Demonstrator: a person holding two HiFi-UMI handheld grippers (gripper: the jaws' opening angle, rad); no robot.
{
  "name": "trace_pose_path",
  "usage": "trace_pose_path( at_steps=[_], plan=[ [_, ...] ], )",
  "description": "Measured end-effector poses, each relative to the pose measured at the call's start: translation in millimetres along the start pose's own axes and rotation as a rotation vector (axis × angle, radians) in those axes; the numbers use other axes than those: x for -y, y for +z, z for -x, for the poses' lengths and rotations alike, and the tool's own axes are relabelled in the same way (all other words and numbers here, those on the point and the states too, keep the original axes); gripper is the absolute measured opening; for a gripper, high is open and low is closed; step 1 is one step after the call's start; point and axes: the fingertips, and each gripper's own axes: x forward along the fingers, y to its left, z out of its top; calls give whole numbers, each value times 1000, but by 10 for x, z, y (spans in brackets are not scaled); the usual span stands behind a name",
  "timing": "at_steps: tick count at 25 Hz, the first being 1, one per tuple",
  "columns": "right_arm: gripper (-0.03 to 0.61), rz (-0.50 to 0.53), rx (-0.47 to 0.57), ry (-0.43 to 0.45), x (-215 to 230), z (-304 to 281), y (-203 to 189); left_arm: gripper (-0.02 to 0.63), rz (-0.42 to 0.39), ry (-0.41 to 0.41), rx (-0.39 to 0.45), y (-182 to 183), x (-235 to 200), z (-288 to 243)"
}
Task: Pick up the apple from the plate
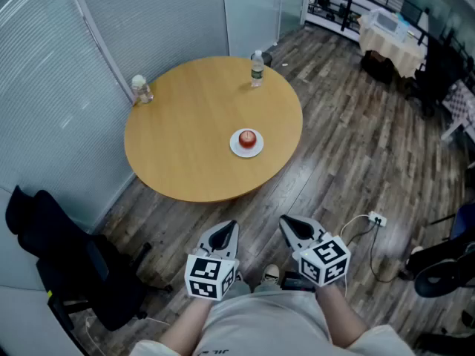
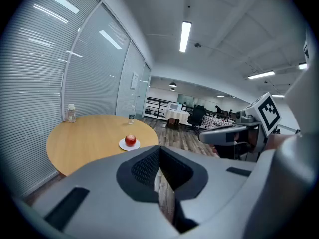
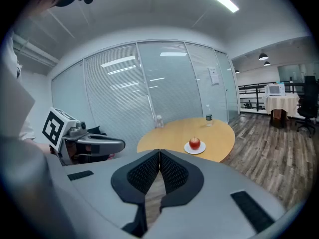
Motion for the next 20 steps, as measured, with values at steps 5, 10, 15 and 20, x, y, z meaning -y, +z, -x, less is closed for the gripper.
trace_pose_path(
  at_steps=[5, 10, 15, 20],
  plan=[
    [30, 2, 3, -10, -3, -18, 6, 2, -4, -5, 2, 28, -27, 13],
    [29, 5, 2, -22, -21, -16, 15, 2, -2, -13, 1, 22, -45, 27],
    [31, -27, 28, -61, -4, -21, 48, 2, -1, -28, 1, 25, -110, 62],
    [31, -34, 51, -122, 4, -23, 92, 2, -5, -51, -2, 12, -184, 115]
  ],
)
